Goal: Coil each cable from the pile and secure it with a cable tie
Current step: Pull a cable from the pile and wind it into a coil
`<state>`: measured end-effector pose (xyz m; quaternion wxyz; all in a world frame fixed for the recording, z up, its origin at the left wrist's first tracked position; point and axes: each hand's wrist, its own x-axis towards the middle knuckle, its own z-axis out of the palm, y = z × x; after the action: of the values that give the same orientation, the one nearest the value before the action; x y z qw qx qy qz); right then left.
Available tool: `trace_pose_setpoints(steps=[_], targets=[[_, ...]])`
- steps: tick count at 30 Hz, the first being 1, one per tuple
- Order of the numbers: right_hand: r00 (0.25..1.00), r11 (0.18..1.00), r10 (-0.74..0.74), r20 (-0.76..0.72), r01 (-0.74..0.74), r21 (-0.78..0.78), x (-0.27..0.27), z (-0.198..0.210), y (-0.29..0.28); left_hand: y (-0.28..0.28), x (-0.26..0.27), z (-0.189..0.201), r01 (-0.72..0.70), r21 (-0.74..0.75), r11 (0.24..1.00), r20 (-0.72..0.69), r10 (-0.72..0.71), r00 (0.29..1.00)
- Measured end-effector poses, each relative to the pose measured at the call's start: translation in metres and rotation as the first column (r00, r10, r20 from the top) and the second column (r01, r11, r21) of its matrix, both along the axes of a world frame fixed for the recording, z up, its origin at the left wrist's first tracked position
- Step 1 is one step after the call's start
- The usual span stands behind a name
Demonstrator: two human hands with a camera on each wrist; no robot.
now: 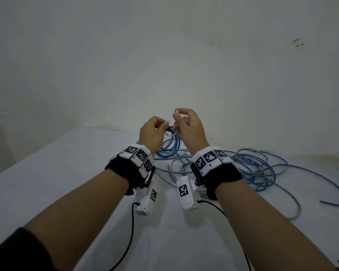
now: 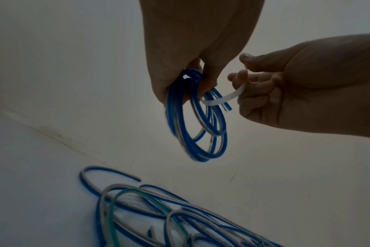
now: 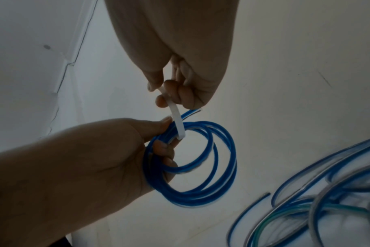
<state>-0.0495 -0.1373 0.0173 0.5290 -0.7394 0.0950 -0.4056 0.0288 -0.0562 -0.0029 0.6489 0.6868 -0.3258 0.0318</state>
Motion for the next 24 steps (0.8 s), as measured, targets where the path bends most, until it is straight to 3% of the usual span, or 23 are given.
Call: trace_pose_setpoints(steps=[4, 11, 17, 24], targets=[[0.998, 0.996, -0.053, 0.016, 0.054, -0.069, -0.006, 0.003, -0.022, -0.023, -0.005, 0.008, -0.008, -0.017, 1.000, 0.021, 0.009, 1.000], [0.998, 0.999, -0.039, 0.046, 0.040, -0.035, -0.026, 0.010, -0.040, -0.039, -0.021, 0.023, 0.021, -0.113, 0.993, 0.035, -0.017, 0.999], [0.998, 0.998, 0.018, 0.057, -0.015, -0.061, -0.046, 0.012, -0.030, -0.030, -0.044, 0.026, 0.072, -0.120, 0.990, 0.070, -0.064, 0.996], [0.995, 0.999, 0.000, 0.096, 0.004, -0.048, -0.060, 0.015, -0.005, -0.010, -0.054, 0.029, 0.095, -0.174, 0.980, 0.007, -0.096, 0.995]])
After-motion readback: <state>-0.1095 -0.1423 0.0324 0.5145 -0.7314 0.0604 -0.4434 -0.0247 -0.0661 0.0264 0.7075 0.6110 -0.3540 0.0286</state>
